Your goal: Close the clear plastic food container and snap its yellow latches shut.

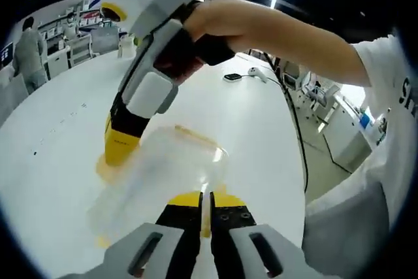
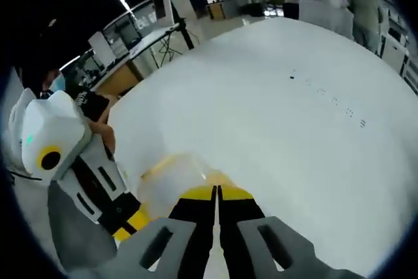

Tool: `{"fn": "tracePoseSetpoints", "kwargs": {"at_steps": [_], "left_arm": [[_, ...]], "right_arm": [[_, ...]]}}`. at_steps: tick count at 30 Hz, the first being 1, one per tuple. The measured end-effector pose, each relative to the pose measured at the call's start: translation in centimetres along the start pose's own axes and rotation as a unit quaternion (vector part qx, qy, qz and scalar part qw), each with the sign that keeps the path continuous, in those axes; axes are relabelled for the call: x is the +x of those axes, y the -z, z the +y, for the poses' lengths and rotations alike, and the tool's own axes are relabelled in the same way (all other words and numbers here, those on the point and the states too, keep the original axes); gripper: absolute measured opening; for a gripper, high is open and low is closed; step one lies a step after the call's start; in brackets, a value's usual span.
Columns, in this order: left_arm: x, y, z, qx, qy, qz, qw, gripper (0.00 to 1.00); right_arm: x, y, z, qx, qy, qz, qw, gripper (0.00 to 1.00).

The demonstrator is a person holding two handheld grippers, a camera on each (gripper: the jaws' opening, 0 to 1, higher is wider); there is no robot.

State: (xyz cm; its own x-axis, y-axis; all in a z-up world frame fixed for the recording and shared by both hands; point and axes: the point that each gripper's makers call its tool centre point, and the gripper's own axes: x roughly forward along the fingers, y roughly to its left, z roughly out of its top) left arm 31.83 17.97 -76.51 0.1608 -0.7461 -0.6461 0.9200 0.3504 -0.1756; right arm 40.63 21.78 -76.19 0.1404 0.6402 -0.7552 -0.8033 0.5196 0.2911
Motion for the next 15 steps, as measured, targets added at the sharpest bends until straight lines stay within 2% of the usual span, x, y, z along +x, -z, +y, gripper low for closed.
{"fn": "tracePoseSetpoints", "kwargs": {"at_steps": [9,15], "left_arm": [[-0.2,0.1,-0.3,0.005,-0.001,-0.001,1.0,0.0],[-0.3,0.1,-0.5,0.011,-0.002,-0.002,0.9999,0.0]], "right_arm": [[1.1,0.6,-0.9,0.004,0.019,0.017,0.9997,0.0],[0.6,0.3,-1.5,0.005,0.028,0.018,0.9994,0.0]]}}
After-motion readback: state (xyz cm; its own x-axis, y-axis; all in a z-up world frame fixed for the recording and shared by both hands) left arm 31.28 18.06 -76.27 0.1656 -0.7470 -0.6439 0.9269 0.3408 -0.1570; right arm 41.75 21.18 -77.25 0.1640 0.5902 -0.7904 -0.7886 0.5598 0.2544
